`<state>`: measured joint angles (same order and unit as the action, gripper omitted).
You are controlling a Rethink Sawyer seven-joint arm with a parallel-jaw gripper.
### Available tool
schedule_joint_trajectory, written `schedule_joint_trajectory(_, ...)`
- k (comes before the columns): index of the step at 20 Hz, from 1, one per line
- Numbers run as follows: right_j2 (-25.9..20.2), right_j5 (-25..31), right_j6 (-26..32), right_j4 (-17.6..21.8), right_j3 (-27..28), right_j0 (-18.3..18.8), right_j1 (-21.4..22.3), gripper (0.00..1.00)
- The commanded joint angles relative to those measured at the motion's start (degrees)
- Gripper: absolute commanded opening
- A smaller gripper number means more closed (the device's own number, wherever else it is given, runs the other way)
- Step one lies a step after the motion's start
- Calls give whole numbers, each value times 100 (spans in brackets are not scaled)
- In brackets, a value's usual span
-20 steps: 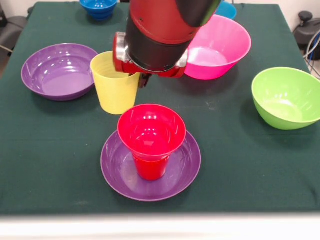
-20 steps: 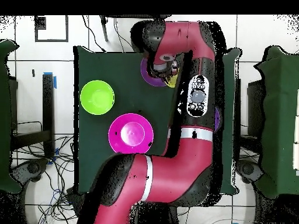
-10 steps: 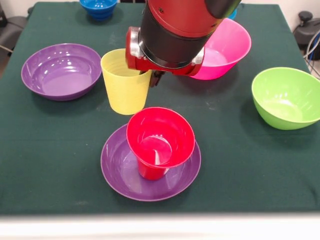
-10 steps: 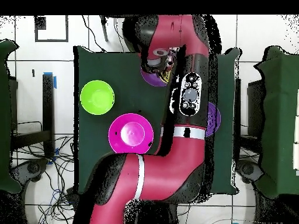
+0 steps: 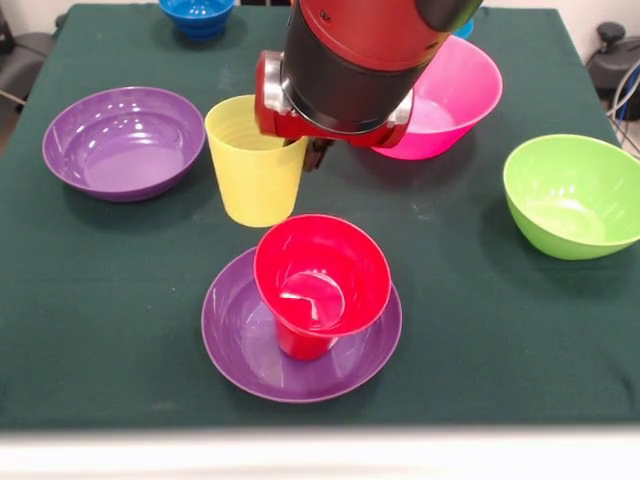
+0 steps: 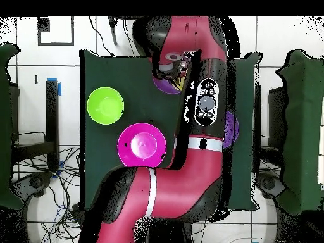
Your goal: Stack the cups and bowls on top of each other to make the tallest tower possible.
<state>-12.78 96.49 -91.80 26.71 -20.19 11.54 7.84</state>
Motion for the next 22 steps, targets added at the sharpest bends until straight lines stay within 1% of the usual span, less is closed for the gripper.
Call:
schedule_joint_trajectory(1, 46, -516, 903, -182, -1399, 66, 601, 0)
schedule_joint_trajectory(3, 120, -651, 978, -246, -1714, 109, 758, 0)
schedule_joint_trajectory(7, 309, -1163, 1060, -303, -2724, 271, 1248, 0)
schedule_joint_trajectory(9, 345, -1426, 1138, -265, -3041, 392, 1327, 0)
schedule_joint_trajectory(11, 346, -1539, 1196, -226, -3237, 467, 1422, 0)
schedule_joint_trajectory(15, 318, -1637, 1281, -188, -3501, 617, 1594, 0)
schedule_joint_trajectory(19, 272, -1631, 1340, -171, -3575, 743, 1655, 0)
schedule_joint_trajectory(22, 185, -1520, 1339, -124, -3313, 780, 1490, 0)
